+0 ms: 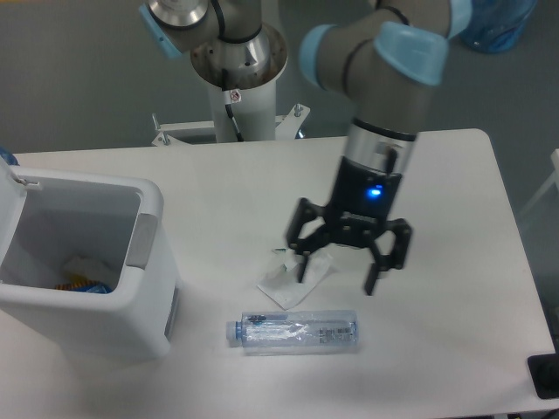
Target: Open the trash can
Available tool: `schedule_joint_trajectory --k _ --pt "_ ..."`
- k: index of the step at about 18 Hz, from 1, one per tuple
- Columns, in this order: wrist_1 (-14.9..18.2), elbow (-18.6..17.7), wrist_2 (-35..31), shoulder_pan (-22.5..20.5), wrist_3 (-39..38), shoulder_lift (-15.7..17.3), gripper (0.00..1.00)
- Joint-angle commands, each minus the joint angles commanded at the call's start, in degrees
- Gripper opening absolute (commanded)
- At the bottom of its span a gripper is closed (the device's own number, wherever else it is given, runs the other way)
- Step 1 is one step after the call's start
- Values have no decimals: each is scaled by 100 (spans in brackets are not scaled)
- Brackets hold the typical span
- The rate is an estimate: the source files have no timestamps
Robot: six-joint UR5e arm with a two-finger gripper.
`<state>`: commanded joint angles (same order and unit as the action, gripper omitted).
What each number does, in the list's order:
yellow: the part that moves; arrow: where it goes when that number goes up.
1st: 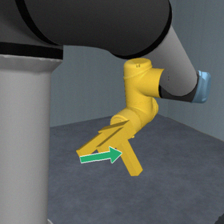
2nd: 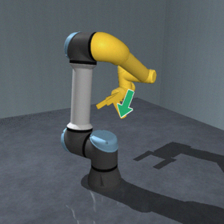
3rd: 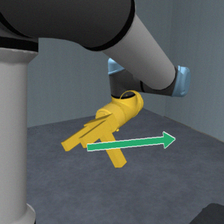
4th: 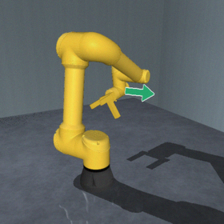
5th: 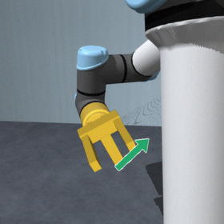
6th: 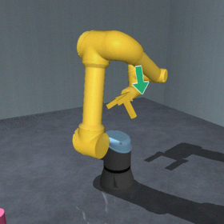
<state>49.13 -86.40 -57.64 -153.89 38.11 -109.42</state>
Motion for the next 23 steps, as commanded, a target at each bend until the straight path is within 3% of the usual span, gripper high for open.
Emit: schedule_joint_trajectory --k 3,7,11,13,17,23 --pt "9 0 -860 -140 862 -123 100" --pt "0 105 -1538 -220 1698 -430 100" --pt "9 298 -1733 -282 2348 -764 100" --pt "175 492 -2047 -256 2656 -835 100" --pt "860 668 -2637 -220 3525 -888 100" --pt "905 572 -2841 -203 3721 -888 100"
